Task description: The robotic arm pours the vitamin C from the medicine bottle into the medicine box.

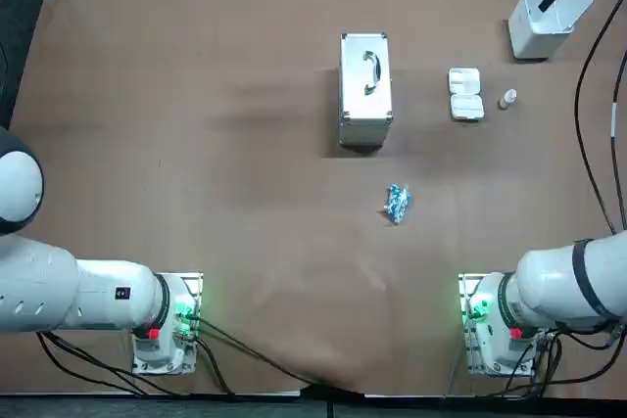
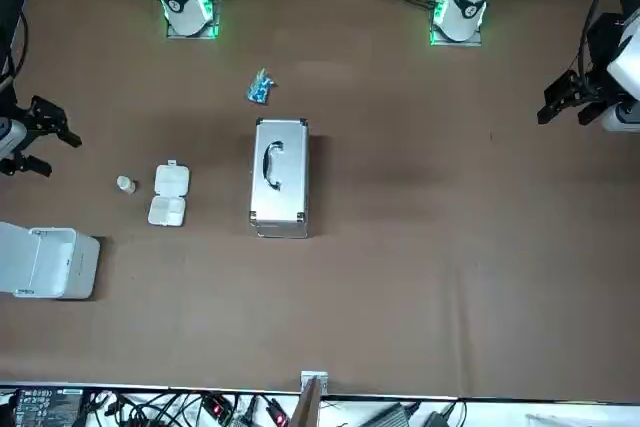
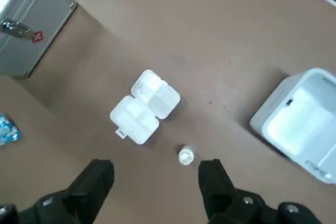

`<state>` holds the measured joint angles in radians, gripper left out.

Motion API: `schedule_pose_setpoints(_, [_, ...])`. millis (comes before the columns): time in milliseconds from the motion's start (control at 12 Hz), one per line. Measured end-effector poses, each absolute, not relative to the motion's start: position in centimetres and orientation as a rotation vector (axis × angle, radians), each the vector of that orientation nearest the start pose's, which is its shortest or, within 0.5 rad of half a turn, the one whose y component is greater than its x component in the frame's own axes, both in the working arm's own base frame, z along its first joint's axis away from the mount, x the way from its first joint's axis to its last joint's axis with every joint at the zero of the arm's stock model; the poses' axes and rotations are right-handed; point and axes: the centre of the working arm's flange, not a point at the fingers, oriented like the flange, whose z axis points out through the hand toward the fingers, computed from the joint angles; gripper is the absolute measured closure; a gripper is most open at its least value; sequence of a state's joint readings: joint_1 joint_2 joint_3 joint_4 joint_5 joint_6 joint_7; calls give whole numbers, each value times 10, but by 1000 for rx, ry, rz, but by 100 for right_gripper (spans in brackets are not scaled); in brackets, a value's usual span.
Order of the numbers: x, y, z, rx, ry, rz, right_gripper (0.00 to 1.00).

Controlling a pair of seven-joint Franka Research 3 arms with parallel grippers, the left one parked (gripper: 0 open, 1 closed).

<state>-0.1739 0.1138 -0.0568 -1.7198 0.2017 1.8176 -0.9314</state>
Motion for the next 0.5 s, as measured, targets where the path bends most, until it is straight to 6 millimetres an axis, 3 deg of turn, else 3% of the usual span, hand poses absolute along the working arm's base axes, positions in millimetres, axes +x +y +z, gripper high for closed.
schedule_pose_setpoints(250, [585, -128, 506, -2802, -927, -162, 0])
schedule_pose_setpoints(500, [578, -147, 483, -2741, -853, -188, 0])
